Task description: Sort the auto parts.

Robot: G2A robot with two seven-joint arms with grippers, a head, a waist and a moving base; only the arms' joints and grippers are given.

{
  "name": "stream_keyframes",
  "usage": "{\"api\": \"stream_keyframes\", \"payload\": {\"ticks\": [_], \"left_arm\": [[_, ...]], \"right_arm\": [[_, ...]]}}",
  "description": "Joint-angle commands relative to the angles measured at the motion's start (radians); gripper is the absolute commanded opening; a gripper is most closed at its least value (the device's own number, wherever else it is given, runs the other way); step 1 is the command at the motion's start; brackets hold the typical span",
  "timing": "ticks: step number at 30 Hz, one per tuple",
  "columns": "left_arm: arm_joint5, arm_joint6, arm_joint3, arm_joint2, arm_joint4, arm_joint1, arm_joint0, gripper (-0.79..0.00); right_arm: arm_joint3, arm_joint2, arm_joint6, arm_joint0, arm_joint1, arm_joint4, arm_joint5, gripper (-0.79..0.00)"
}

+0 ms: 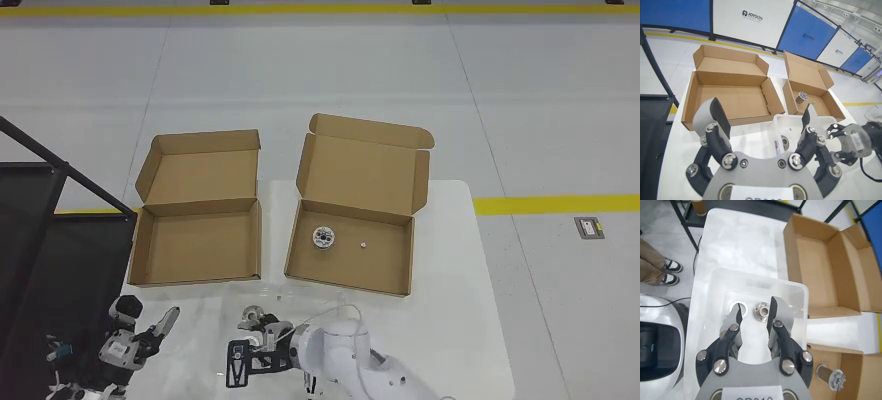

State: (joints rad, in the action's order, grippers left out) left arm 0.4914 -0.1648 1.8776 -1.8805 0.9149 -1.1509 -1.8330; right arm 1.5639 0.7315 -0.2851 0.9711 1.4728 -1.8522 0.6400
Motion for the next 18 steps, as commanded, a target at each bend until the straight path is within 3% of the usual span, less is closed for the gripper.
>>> {"api": "stream_keyframes", "payload": {"ticks": [1, 8, 13, 14, 15, 18], "left_arm": [[0.026, 0.017, 0.031, -0.005, 0.069, 0.003, -0.013, 0.0], [0.02, 0.07, 0.167, 0.043, 0.357, 0.009, -0.036, 0.0], [-0.023, 0.157, 0.266, 0.103, 0.557, 0.012, -0.026, 0.0], [-0.023, 0.18, 0.283, 0.117, 0.596, 0.013, -0.023, 0.0], [-0.013, 0.204, 0.3, 0.13, 0.639, 0.014, -0.019, 0.0], [0.02, 0.218, 0.318, 0.144, 0.667, 0.017, -0.016, 0.0]], "right_arm": [[0.124, 0.078, 0.107, 0.131, -0.044, -0.112, -0.04, -0.419], [0.334, 0.279, 0.463, 0.49, -0.14, -0.365, -0.273, -0.413], [0.413, 0.416, 0.677, 0.711, -0.183, -0.434, -0.443, -0.425], [0.423, 0.441, 0.702, 0.747, -0.19, -0.441, -0.453, -0.394], [0.431, 0.461, 0.71, 0.775, -0.197, -0.458, -0.429, 0.0], [0.431, 0.461, 0.71, 0.775, -0.197, -0.458, -0.429, 0.0]]}}
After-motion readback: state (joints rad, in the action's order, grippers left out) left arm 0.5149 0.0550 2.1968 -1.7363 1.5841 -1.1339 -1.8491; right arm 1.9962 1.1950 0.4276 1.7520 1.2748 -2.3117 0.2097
